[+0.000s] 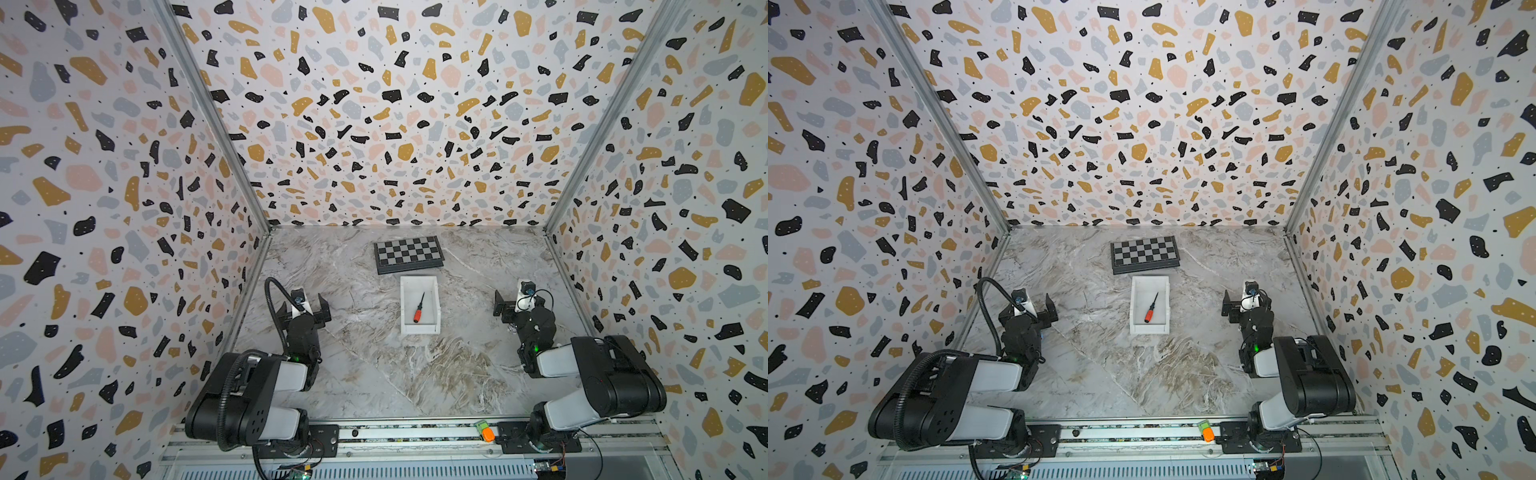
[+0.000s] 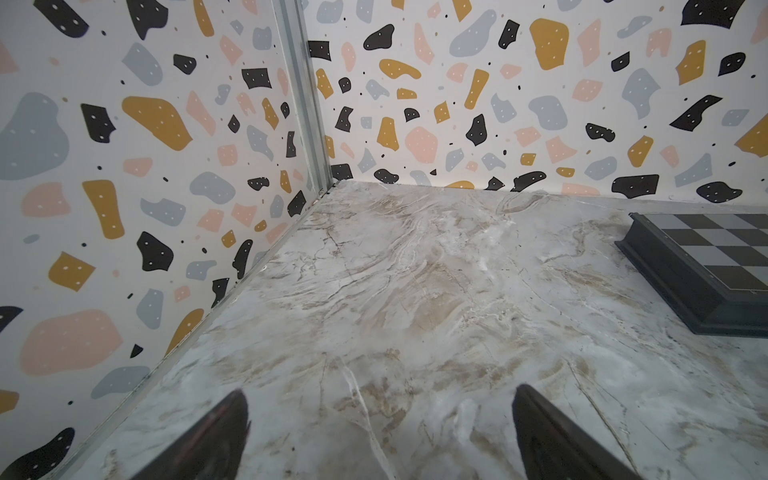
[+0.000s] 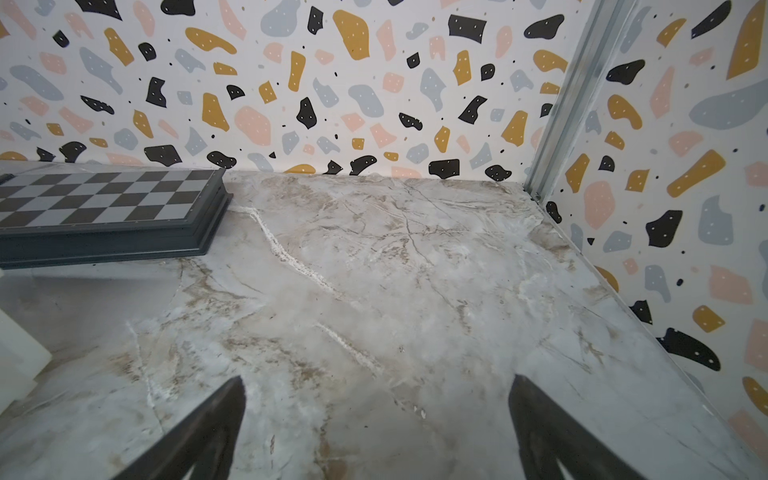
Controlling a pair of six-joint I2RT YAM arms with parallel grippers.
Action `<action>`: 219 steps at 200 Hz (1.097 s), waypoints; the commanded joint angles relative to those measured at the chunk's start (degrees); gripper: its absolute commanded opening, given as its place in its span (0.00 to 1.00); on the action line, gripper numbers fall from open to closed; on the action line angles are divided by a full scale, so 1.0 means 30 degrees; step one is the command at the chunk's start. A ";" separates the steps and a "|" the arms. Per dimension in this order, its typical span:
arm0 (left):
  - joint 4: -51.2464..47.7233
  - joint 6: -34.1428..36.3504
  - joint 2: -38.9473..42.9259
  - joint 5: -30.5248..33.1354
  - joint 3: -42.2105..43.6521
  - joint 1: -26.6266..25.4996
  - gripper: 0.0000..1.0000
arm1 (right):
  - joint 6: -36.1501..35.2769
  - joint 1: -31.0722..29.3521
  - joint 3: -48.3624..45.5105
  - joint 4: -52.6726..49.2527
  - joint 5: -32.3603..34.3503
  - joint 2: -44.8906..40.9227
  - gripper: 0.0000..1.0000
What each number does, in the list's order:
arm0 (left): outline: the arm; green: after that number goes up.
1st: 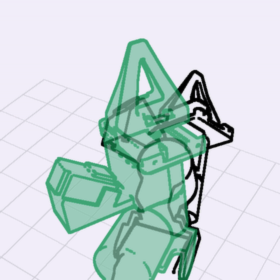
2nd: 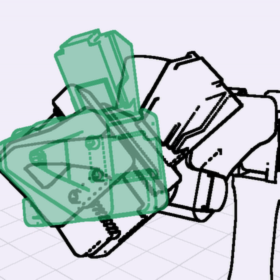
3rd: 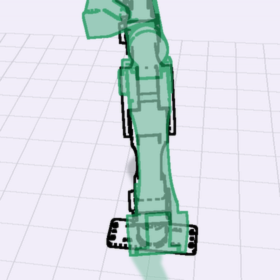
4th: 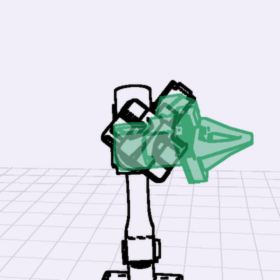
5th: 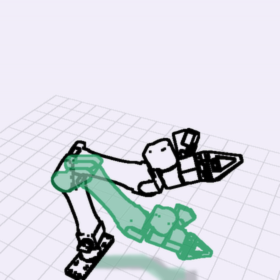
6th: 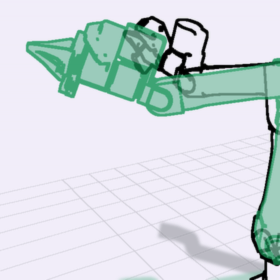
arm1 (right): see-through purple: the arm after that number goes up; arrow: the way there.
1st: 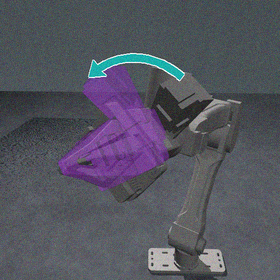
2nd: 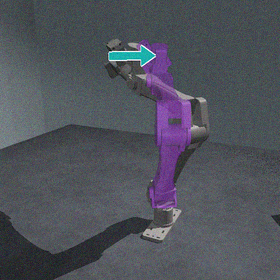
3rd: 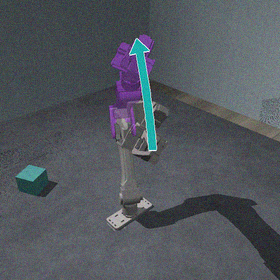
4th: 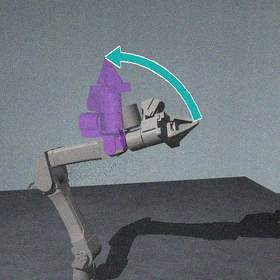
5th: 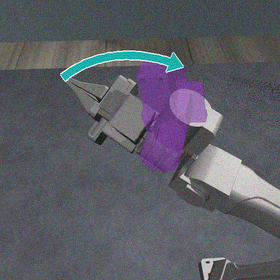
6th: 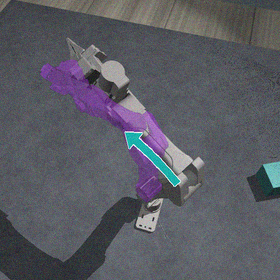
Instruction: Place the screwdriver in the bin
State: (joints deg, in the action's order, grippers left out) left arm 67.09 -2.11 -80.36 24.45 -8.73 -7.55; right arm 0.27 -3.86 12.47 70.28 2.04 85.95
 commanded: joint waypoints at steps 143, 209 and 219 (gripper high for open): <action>0.0569 0.0024 0.0177 -0.0037 -0.0194 0.0086 1.00 | -0.1007 -0.0375 -0.0432 0.0373 -0.0861 -0.0462 0.99; 0.0567 0.0001 0.0183 -0.0037 -0.0195 0.0086 1.00 | -0.0869 -0.0404 -0.0143 0.0069 -0.0527 -0.0306 0.99; 0.0553 0.0000 0.0183 -0.0037 -0.0195 0.0086 1.00 | -0.0902 -0.0413 -0.0158 0.0054 -0.0535 -0.0325 0.99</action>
State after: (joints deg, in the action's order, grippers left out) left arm 67.00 -2.11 -80.36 24.45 -8.73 -7.55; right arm -2.74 -4.89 10.83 70.65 -0.25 85.12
